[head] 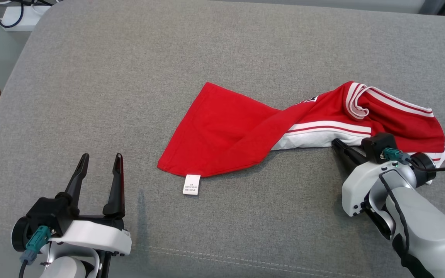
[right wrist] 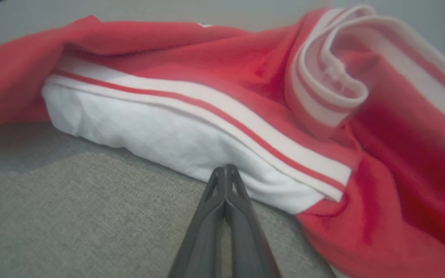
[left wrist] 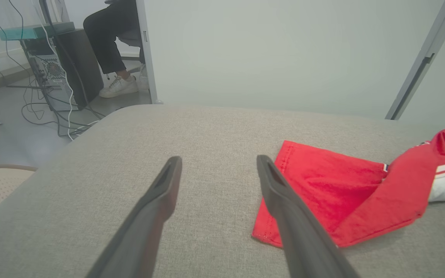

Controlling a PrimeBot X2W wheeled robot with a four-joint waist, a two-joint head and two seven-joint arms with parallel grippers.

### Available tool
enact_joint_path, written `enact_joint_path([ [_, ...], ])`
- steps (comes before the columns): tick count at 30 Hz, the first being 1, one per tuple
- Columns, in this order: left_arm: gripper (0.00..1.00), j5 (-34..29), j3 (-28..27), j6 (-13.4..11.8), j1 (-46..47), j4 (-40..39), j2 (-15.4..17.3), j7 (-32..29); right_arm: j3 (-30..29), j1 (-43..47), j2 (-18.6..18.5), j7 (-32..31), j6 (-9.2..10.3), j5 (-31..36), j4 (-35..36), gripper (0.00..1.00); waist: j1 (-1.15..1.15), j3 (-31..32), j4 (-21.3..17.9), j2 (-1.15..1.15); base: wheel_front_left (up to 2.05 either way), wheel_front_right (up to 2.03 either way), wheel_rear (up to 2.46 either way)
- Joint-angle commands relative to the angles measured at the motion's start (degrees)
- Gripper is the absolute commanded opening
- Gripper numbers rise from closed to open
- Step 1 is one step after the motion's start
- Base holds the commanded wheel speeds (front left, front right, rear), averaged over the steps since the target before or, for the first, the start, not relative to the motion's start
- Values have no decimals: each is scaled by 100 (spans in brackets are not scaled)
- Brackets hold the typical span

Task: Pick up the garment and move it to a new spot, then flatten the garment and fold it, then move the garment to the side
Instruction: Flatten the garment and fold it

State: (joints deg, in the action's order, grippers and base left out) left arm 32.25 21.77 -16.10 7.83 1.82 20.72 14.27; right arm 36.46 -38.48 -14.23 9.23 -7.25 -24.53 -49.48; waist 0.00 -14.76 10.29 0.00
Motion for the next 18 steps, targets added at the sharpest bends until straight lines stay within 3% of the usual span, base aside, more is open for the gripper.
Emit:
enact_joint_path([
  [1,100,-61,-252,43,259,-86,119,69,134,-28,25,128,-24,-161,141,0,0,26,5,0,0,0,0],
  [5,100,-72,-291,52,218,-68,96,70,224,30,-76,180,-24,-429,431,0,0,58,-27,0,0,0,0],
  [10,100,-107,-364,69,166,-61,74,72,235,113,-466,226,-24,-599,1186,0,0,103,-143,0,0,0,0],
  [14,100,-153,-399,96,135,-69,50,72,-203,372,-725,331,-24,-570,1811,0,0,175,-208,0,0,0,0],
  [18,100,-179,-438,117,70,-74,56,72,-819,934,-734,405,-24,-489,2442,0,0,282,-285,0,0,0,0],
])
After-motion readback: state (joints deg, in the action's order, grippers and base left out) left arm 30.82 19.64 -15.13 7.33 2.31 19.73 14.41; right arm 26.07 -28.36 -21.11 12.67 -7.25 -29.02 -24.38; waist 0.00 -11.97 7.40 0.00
